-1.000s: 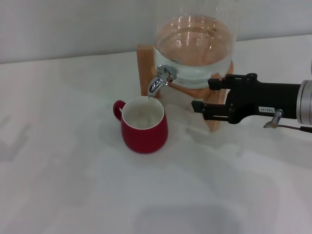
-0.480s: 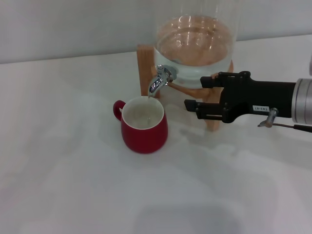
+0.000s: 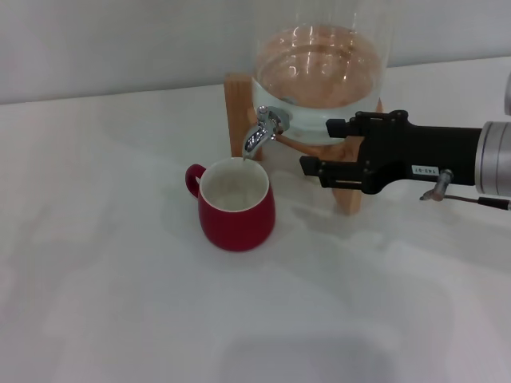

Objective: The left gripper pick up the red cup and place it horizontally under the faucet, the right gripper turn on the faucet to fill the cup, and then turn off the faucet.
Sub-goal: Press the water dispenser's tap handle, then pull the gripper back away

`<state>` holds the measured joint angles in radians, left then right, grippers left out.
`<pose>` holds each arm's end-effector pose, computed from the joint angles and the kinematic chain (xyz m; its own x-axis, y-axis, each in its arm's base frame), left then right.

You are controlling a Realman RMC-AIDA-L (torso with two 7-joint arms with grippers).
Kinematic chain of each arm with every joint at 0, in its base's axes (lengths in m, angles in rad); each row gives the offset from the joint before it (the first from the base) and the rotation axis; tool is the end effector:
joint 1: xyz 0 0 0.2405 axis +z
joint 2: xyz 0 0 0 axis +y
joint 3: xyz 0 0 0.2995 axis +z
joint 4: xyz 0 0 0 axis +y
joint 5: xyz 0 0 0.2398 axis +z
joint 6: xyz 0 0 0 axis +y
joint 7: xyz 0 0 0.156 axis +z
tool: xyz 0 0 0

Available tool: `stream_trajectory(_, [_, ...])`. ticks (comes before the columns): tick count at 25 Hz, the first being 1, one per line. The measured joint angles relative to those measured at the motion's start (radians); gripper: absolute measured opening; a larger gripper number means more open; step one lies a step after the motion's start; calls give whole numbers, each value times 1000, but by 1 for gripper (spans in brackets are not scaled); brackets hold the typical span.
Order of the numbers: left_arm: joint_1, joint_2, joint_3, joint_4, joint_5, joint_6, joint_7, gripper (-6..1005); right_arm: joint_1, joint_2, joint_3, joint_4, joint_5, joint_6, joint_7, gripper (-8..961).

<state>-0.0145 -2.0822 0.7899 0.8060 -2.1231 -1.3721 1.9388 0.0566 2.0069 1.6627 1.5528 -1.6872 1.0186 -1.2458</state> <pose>-0.4113 0.2758 0.1039 0.4752 -0.0807 0.8762 0.8130 -0.3405 -0.4723 0.2285 0.3455 0.0127 0.8460 -0.2352 -0.4785 -0.4594 -0.7771 -0.4301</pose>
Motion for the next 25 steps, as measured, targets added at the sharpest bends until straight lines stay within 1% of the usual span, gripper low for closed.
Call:
stream_trajectory(4, [-3,1,-7,2,-1,-19,6,881,0,0,2,0,1,7,-8,720])
stream_trajectory(8, [-14,1,-31,-1,-15,-23,4,881,-3,0,-4,7,18,33,-21,720])
stream_trajectory(13, [-24,1,-43,-4,-28,-18,5,881,-37,1,-62,10,110,13,-118,719])
stream_trajectory(18, [-35,2,-55,-8,-28,5,5,881,-62,0,-125,22,158,-31,-183,719])
stream_trajectory(21, [-47,2,-55,-8,-28,17,4,880,-58,0,-162,23,158,-51,-193,719])
stream_trajectory(25, [-60,2,-55,-8,-25,31,4,880,-29,1,-196,2,165,-71,-191,719])
